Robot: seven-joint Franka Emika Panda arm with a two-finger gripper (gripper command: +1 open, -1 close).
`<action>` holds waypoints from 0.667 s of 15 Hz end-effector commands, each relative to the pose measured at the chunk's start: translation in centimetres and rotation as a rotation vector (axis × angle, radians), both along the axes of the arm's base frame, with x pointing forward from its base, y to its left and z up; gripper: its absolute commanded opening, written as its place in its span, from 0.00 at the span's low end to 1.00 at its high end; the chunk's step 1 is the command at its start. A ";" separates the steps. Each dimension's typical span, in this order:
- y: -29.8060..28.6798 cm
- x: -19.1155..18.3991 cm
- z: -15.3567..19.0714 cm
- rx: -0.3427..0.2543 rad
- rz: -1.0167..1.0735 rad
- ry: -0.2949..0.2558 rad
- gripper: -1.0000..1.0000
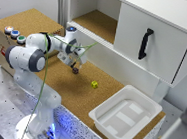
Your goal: Push the purple block towards the right
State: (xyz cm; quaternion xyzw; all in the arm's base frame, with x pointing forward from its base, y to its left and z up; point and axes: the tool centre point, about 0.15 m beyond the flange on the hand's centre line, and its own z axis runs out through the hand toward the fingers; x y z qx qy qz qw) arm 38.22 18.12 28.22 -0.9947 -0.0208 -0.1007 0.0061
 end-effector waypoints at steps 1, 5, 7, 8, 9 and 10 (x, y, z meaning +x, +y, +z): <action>4.2 1.1 -3.0 0.067 0.051 0.075 0.00; 4.5 2.6 -5.2 0.084 0.053 0.084 0.00; 4.3 3.4 -5.8 0.064 0.069 0.081 0.00; 4.1 3.7 -6.1 0.066 0.072 0.084 0.00; 3.9 4.0 -6.3 0.052 0.078 0.088 0.00; 3.6 4.1 -6.3 0.054 0.080 0.088 0.00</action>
